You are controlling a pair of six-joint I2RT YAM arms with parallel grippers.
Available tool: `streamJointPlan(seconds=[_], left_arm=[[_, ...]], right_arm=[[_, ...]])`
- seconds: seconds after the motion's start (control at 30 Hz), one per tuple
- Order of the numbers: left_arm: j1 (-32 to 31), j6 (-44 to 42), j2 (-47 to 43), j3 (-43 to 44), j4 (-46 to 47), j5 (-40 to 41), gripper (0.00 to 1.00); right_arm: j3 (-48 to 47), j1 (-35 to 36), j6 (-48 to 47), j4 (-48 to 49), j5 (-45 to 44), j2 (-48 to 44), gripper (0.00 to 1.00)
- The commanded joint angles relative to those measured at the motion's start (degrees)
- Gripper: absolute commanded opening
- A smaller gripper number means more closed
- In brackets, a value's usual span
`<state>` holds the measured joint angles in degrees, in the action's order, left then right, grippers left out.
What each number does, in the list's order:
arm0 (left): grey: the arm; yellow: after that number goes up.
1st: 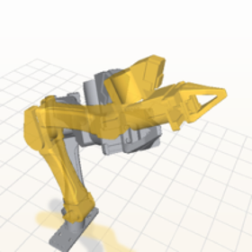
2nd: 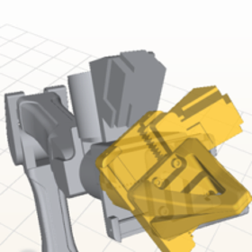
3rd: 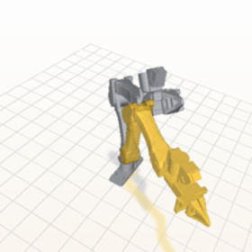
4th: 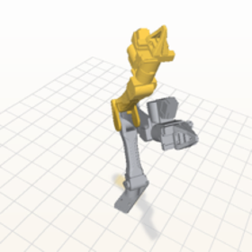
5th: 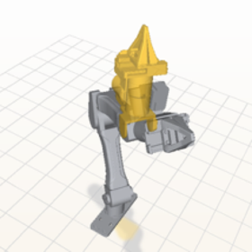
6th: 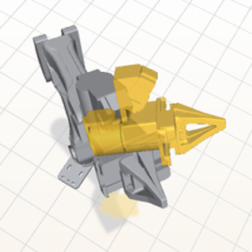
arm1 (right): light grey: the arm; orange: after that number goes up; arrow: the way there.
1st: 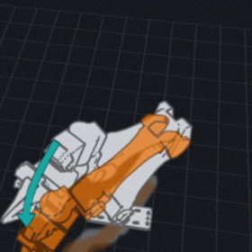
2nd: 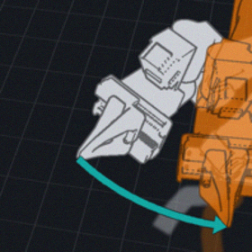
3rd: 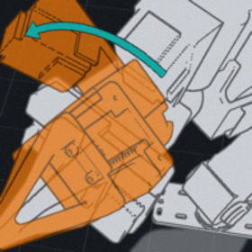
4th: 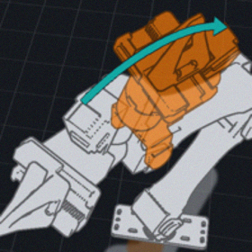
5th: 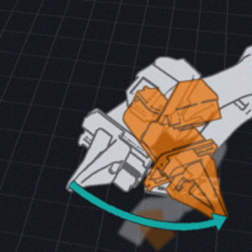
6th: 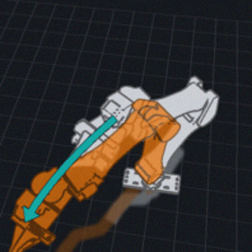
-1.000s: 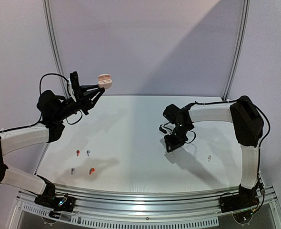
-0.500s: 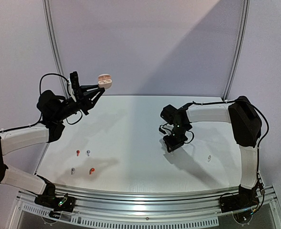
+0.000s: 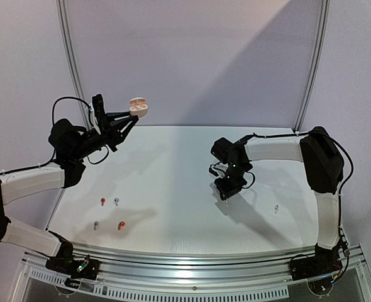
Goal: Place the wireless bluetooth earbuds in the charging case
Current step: Pick up the right earbud from the center of the board.
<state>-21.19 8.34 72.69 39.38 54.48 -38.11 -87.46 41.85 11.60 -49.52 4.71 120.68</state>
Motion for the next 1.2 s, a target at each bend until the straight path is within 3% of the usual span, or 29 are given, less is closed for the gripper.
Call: streamJointPlan(seconds=[0.0,0.27,0.47,0.7,0.83,1.0,1.17], left_arm=[[0.2,-0.6,-0.4,-0.5,-0.7,0.4,0.0],[0.2,-0.4,-0.1,-0.4,-0.6,0.4,0.0],[0.2,-0.4,-0.1,-0.3,-0.7,0.4,0.0],[0.2,-0.9,0.1,-0.3,-0.9,0.7,0.0],[-0.3,-2.7,0.6,0.0,-1.1,3.5,0.0],[-1.9,-6.7,1.6,0.4,1.0,10.1,0.0],[-4.2,-12.5,4.0,0.1,7.4,13.0,0.0]], right_arm=[[0.0,0.5,-0.1,-2.1,-1.2,2.2,0.2],[0.2,0.9,0.4,-2.7,-1.9,1.8,0.21],[-0.2,0.9,0.5,-2.7,-1.8,2.0,0.07],[-3.1,0.9,1.4,-4.0,-3.3,0.3,0.0],[-10.4,0.9,3.6,-6.9,-8.4,-2.1,0.0],[-26.8,1.0,7.5,-10.9,-15.6,-4.5,0.0],[-40.0,2.7,10.3,-7.7,-20.2,-7.1,0.0]])
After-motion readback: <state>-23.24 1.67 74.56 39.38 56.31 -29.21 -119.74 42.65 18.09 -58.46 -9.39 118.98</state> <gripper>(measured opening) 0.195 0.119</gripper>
